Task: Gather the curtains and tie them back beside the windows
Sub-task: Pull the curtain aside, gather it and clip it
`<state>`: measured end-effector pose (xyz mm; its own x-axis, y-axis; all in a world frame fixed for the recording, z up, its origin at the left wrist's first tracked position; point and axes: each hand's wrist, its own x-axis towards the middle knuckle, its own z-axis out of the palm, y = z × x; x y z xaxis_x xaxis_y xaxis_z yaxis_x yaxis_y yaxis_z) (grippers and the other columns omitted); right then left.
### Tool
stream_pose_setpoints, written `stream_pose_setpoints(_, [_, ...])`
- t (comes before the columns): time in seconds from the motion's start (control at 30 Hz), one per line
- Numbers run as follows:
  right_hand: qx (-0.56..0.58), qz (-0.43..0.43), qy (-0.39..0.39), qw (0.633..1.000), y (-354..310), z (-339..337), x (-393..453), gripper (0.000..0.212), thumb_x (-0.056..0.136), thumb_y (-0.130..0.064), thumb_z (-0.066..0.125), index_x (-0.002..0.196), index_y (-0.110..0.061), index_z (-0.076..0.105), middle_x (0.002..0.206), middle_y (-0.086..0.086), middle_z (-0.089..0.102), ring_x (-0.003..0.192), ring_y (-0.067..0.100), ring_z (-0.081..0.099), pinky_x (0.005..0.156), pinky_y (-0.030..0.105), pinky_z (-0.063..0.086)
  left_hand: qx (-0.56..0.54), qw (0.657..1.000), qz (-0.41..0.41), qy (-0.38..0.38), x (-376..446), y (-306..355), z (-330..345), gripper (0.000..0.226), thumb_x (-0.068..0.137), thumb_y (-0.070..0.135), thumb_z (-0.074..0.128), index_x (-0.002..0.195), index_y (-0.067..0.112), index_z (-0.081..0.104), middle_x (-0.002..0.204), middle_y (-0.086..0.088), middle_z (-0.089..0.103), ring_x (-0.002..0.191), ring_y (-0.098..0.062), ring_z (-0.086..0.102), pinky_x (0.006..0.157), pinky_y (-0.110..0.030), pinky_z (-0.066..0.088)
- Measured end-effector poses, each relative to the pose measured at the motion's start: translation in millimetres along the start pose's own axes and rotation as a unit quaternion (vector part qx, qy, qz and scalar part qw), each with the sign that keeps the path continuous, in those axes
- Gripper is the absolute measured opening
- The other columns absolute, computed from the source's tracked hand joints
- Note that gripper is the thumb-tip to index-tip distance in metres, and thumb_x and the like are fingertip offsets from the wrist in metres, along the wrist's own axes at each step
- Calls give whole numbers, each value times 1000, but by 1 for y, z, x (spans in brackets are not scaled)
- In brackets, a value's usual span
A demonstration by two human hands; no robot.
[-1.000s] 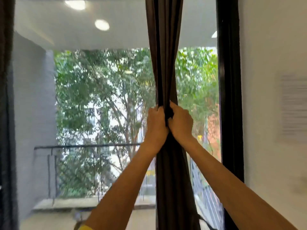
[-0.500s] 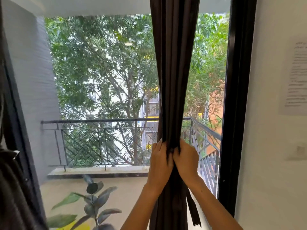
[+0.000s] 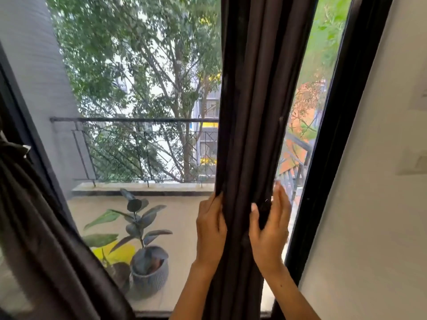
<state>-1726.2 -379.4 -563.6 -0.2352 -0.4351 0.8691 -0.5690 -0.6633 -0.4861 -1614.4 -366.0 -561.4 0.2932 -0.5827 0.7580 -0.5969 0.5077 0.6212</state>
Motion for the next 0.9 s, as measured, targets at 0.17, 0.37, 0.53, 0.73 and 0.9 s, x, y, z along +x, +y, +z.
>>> stream_pose_setpoints(0.17, [-46, -141, 3, 989, -32, -15, -40, 36, 88, -5, 55, 123, -14, 59, 129, 4, 50, 113, 19, 52, 94, 33, 40, 11, 1000, 4, 3, -16, -10, -20, 44, 86, 15, 42, 128, 16, 55, 112, 6, 60, 99, -6, 52, 87, -3, 35])
stream_pose_setpoints(0.37, [62, -47, -143, 987, -48, 10, -61, 29, 88, 1, 58, 114, -8, 67, 121, 1, 60, 109, 11, 55, 94, 28, 47, 16, 996, -34, 82, -24, -11, -34, 26, 85, 12, 56, 107, 7, 70, 114, -6, 66, 103, -7, 60, 88, -10, 44])
stream_pose_setpoints(0.53, [100, 67, -126, 985, -53, 29, -51, 33, 94, -12, 51, 126, -7, 59, 138, 1, 50, 126, 15, 50, 103, 35, 44, 30, 990, -46, 133, -26, -10, -50, 18, 83, 2, 61, 95, 8, 73, 92, -1, 67, 81, -9, 63, 73, -19, 49])
stream_pose_setpoints(0.73, [117, 210, -150, 959, -51, 51, -43, 90, 85, -36, 67, 152, -15, 10, 157, 3, -6, 145, 6, -4, 117, 20, 12, 72, 985, -55, 148, -23, -9, -70, 22, 78, -9, 65, 91, 6, 74, 83, -1, 65, 74, -4, 59, 68, -7, 42])
stream_pose_setpoints(0.9, [177, 307, -186, 916, -47, 63, -25, 98, 72, -30, 81, 150, -18, 22, 136, 13, 51, 124, 14, 49, 105, 24, 36, 84, 984, -52, 147, -21, -13, -83, 23, 78, -10, 65, 91, 6, 74, 83, -2, 65, 74, -5, 59, 69, -7, 41])
